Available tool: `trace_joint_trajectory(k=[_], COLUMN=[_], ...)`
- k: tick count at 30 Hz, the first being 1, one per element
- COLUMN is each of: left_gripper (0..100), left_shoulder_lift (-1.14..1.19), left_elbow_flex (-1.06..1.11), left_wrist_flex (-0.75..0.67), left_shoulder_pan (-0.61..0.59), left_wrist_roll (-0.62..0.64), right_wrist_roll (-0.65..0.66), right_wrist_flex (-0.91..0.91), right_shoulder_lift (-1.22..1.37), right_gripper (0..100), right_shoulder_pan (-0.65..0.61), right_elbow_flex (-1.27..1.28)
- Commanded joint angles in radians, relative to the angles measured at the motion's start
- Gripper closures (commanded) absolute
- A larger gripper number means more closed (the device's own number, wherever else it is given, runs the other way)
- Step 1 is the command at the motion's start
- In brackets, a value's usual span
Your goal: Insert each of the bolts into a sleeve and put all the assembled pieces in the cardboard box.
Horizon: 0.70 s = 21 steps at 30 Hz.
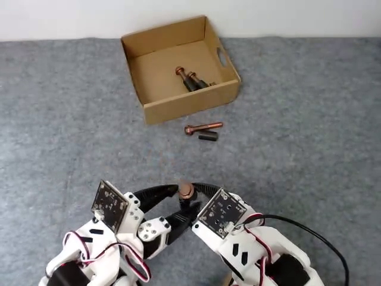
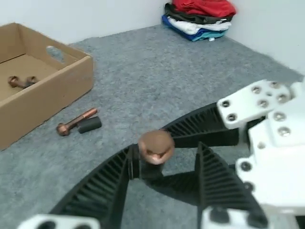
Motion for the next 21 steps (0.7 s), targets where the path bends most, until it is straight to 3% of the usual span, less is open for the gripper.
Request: trace_joint_trajectory(k=[1,11,15,18,21], left_gripper=[80,80,86,98,99], left_shoulder_lift=[0.006,0.006,0.0,0.0,0.003], left_elbow_flex=[-0.038,-0.128,-0.148,-0.151,-0.124], left_wrist_flex=[0.02,0.023,0.015,-0.002,0.002], left_shoulder_pan=[-0.051,-0.066,-0.078,-0.161,-0.273], left_wrist_roll=[-0.044,-0.052,-0.052,-0.06,-0.06], right_wrist_roll=[0.008,0.003,-0.002,-0.005,-0.097], right_wrist_flex=[-0.019,-0.015,-0.015,-0.015,-0.016], right_shoulder_lift=[-0.013,-0.013,-0.005,-0.005,-0.004], right_gripper=[99.1,99.1,99.1,99.1,99.1], right_shoulder_pan=[-0.001,0.01,0.102,0.189,0.292], right_elbow_flex=[-0.008,-0.006,-0.006,-0.008,-0.015])
